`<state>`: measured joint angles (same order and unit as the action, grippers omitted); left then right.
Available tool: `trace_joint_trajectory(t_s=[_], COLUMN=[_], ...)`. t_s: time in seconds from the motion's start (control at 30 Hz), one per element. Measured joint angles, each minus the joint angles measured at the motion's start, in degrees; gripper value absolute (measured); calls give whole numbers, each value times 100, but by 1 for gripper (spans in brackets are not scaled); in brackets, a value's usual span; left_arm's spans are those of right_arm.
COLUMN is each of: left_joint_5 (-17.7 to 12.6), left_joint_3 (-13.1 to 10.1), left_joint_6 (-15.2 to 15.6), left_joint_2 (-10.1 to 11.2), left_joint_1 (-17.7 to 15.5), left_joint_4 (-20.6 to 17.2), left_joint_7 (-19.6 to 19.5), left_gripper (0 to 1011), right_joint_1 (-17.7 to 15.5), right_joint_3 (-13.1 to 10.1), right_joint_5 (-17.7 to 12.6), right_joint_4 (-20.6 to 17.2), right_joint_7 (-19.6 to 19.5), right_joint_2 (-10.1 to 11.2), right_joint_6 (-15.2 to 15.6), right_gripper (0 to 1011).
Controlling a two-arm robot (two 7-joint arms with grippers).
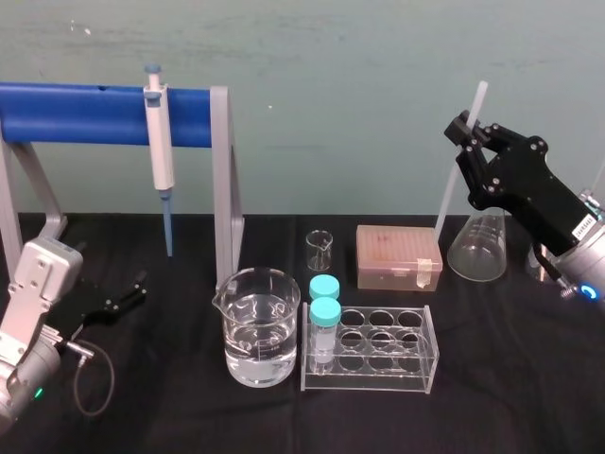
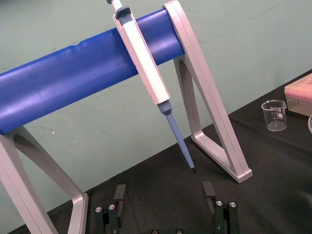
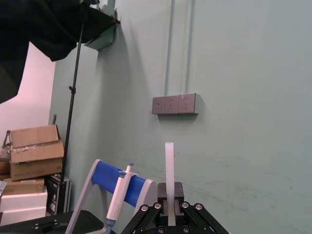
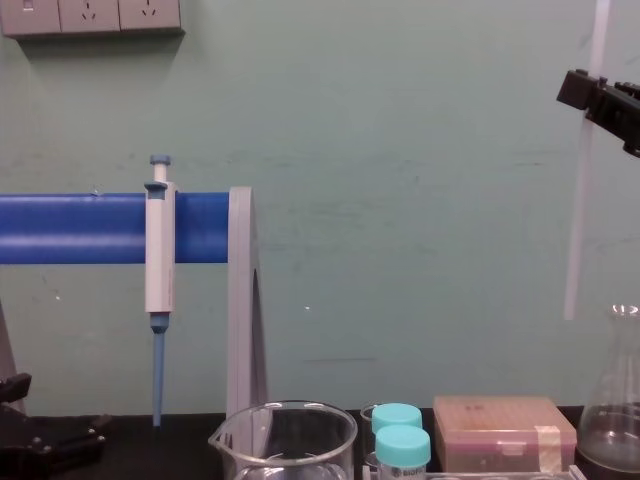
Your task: Pick up the stirring rod with one hand, then place it down.
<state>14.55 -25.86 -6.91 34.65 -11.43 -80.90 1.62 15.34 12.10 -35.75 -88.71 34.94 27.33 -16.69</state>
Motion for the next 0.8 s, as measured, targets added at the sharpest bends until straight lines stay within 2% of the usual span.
trace_joint_trajectory(t_s=[0.8], left_joint_5=[0], left_joint_3=[0], left_joint_6=[0], left_joint_2=[0], left_joint_1=[0], left_joint_4=[0], left_joint_7=[0], left_gripper=[1000], right_joint_1=[35], right_joint_3=[91], right_joint_5=[72], right_joint_4=[93], right_joint_7=[-7], right_joint_2=[-11], right_joint_6=[153], right_gripper=[68])
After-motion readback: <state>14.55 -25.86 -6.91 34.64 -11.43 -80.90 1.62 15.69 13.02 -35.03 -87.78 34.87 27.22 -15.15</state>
